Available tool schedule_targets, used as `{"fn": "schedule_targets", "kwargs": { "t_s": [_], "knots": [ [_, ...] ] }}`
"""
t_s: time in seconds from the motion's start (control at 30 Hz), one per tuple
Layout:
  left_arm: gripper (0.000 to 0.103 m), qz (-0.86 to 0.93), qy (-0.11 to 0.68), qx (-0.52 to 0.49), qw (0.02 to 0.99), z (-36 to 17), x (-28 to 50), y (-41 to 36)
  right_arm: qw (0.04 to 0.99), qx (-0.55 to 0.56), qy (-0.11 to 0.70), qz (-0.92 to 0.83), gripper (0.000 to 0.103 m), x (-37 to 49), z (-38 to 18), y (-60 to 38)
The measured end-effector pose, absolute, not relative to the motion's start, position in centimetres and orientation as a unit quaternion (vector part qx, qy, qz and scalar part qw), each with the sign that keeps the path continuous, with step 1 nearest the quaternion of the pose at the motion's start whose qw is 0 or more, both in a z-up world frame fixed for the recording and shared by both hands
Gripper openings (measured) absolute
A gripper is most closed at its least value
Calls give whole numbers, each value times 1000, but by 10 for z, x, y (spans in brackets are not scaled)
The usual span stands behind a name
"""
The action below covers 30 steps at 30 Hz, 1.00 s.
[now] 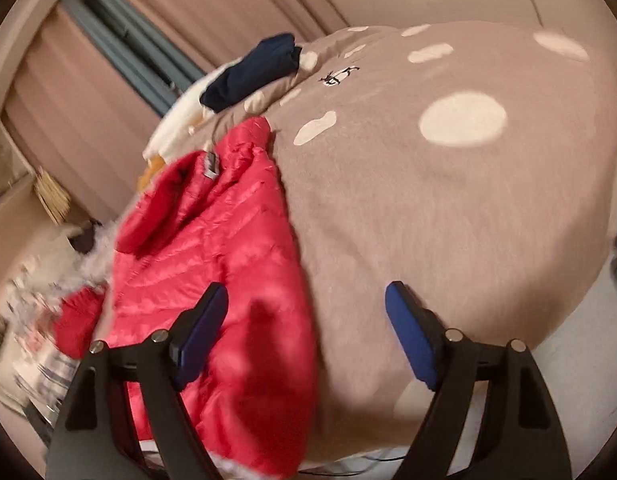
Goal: Fold large clothes
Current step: 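Release the folded jacket with both grippers and lift away, then grasp the jacket hem with both grippers and lift it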
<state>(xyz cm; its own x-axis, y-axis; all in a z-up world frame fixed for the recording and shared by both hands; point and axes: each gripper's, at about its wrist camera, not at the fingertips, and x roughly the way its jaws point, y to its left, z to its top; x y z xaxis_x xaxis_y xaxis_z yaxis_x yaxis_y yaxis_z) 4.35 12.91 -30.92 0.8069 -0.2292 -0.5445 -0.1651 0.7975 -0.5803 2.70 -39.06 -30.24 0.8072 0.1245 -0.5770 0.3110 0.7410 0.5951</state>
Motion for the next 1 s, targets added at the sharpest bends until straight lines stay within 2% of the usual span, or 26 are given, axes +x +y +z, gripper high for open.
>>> {"fn": "schedule_targets", "kwargs": {
  "t_s": [0.07,0.23,0.4,0.53,0.57,0.6,0.63,0.7,0.77,0.87,1.0],
  "knots": [
    [100,-59,311,-346,883,-311,42,123,864,404,300,-23,83,20,-309,-379],
    [100,-191,329,-441,813,-320,62,105,844,433,313,42,86,30,-312,-336],
    [100,-214,333,-416,819,-314,74,81,803,490,325,102,86,52,-317,-311],
    [100,-214,332,-425,814,-315,84,82,835,432,330,87,84,63,-308,-299],
    [97,-211,332,-418,819,-314,85,80,838,428,328,84,82,66,-307,-299],
    [89,-203,335,-400,829,-314,85,77,841,424,328,78,81,68,-307,-299],
    [82,-187,340,-376,841,-313,84,73,842,421,329,72,75,71,-308,-301],
    [46,-144,346,-331,866,-315,82,69,851,405,328,56,65,74,-308,-301],
    [30,-115,355,-330,867,-323,88,74,867,367,335,44,47,77,-309,-302],
    [23,-119,353,-368,852,-331,91,86,889,315,330,31,34,71,-314,-298],
    [21,-103,348,-337,869,-329,84,78,898,288,332,19,23,73,-317,-296]
  ]
}}
